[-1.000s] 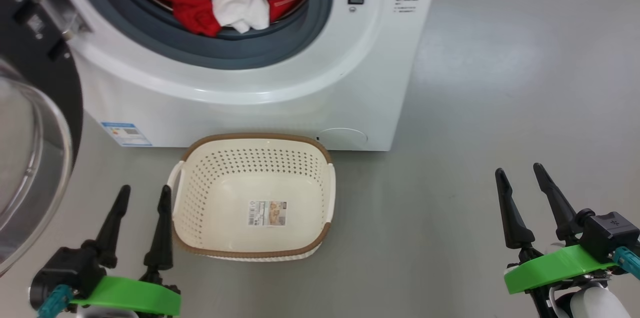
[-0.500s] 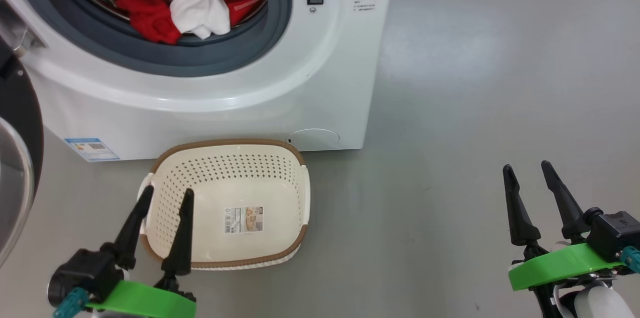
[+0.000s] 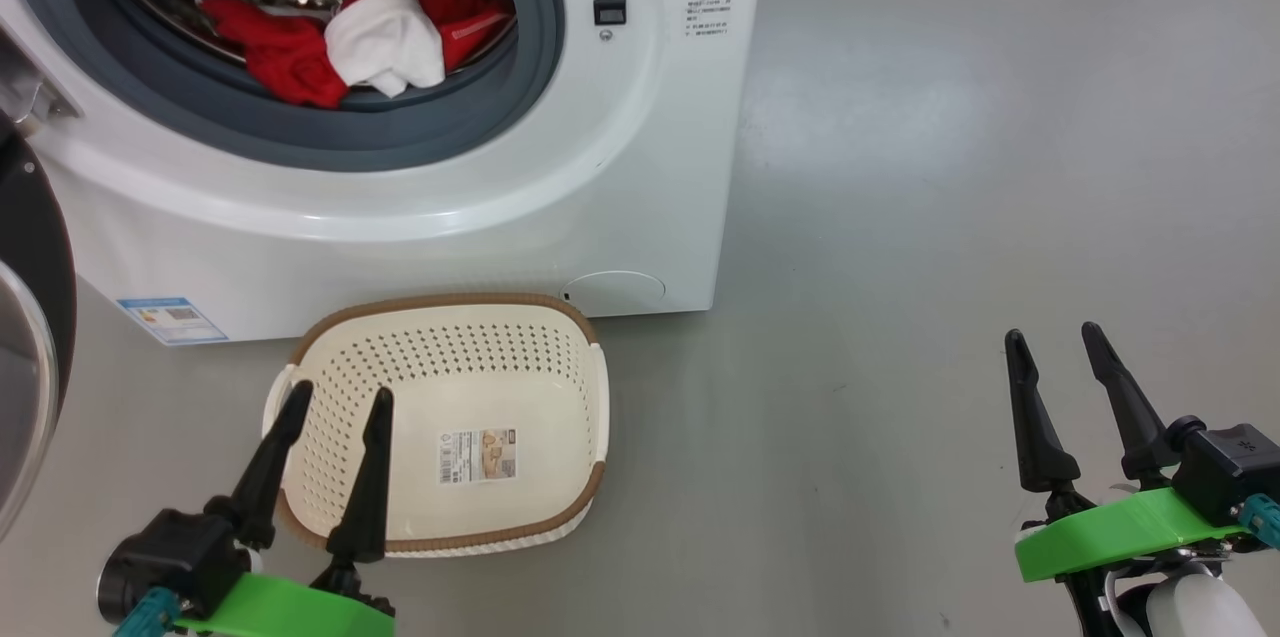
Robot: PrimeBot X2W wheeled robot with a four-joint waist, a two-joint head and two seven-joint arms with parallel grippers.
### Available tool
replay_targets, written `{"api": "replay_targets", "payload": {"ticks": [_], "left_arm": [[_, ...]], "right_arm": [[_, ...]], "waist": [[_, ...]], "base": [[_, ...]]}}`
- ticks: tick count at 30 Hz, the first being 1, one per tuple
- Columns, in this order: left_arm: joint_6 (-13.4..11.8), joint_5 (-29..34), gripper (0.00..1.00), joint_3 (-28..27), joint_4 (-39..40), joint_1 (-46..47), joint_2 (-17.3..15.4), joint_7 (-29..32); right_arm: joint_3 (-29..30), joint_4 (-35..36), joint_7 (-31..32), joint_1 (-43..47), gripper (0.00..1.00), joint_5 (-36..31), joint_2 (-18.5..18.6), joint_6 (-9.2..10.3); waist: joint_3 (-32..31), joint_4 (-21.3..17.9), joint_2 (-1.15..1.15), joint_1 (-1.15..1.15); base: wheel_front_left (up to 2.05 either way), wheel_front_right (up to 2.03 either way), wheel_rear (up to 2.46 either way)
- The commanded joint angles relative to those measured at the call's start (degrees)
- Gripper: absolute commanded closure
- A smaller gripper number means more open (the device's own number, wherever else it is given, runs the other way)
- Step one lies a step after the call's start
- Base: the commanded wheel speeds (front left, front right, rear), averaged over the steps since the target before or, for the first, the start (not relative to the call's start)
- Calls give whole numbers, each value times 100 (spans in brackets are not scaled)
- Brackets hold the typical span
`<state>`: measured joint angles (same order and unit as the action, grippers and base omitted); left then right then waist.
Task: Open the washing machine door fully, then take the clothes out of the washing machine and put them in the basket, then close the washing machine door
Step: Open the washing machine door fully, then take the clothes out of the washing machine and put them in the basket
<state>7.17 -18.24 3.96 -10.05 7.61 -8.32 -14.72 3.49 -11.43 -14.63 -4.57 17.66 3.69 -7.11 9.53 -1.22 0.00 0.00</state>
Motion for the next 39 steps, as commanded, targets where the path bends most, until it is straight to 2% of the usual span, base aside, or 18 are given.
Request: {"api": "replay_targets", "payload": {"ticks": [1, 20, 39], "left_arm": [[32, -38, 0, -163, 156, -21, -157, -28], [32, -16, 0, -264, 279, 9, -149, -28], [32, 35, 0, -253, 272, 72, -171, -28]], "right_arm": [[-79, 142, -37, 66, 0, 27, 41, -37], [-77, 172, -37, 56, 0, 10, 35, -37], [-103, 189, -37, 27, 0, 5, 29, -37]], "waist": [[-11, -3, 0, 0], [21, 1, 0, 0], [62, 29, 0, 0]], "base": [[0, 0, 0], [3, -4, 1], [72, -80, 8]]}}
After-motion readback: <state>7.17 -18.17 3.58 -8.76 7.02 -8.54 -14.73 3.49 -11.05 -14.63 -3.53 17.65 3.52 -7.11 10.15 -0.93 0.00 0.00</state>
